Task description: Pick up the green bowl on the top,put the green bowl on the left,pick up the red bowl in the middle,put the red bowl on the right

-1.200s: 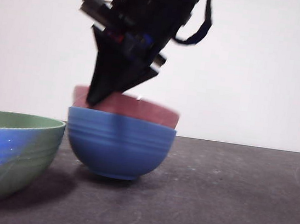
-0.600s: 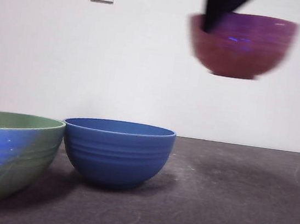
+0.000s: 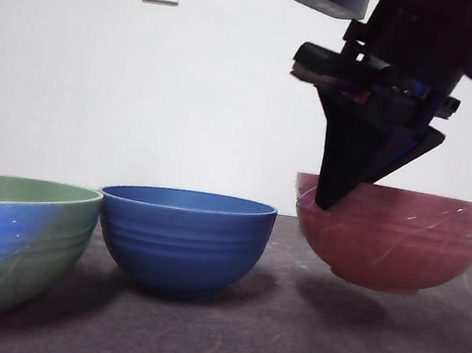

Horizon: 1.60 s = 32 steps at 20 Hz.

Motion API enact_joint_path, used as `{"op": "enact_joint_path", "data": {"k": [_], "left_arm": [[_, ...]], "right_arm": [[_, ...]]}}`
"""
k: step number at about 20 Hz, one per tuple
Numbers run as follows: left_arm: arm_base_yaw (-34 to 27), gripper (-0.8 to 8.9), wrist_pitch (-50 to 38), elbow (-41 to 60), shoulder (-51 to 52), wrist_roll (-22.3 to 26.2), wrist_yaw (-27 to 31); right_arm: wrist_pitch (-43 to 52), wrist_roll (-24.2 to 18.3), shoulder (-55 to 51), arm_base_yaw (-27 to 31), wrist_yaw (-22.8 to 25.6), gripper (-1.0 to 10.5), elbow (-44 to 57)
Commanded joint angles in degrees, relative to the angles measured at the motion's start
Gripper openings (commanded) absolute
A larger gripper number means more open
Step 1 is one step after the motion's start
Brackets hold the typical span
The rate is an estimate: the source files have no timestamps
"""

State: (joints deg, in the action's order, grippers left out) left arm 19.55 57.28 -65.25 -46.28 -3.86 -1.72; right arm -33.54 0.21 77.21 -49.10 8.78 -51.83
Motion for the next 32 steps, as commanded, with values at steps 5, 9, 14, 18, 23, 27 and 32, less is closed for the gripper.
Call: {"op": "enact_joint_path", "data": {"k": [5, 9, 14, 18, 23, 27, 32], "left_arm": [[-0.1, 3.73, -0.5, 0.3, 0.1, 0.7, 0.0], [-0.1, 3.73, 0.3, 0.3, 0.1, 0.7, 0.0], [-0.1, 3.73, -0.2, 0.3, 0.1, 0.7, 0.1], [-0.1, 2.80, -6.8, 0.4, 0.1, 1.3, 0.2], [-0.1, -0.08, -14.7, 3.1, 0.5, 4.3, 1.7], [-0.2, -0.08, -25.7, 16.9, 7.5, 3.4, 4.7], [-0.3, -0.08, -33.7, 27.3, 14.3, 2.4, 4.8]], "right_arm": [[2.8, 0.0, 4.7, 0.1, -4.3, 0.3, 0.7], [2.4, 1.9, 4.2, 0.5, -3.8, 2.6, 0.7], [6.6, 1.5, -5.2, 2.5, -0.8, 2.5, 0.7], [11.7, -0.9, -17.0, 9.9, -0.8, 2.4, 0.7], [11.7, -0.7, -26.1, 24.6, -5.6, -0.2, 1.5], [19.2, 2.1, -34.2, 30.6, -7.3, -0.2, 10.6], [27.3, 5.9, -42.1, 30.7, -4.0, -0.2, 21.1]]}}
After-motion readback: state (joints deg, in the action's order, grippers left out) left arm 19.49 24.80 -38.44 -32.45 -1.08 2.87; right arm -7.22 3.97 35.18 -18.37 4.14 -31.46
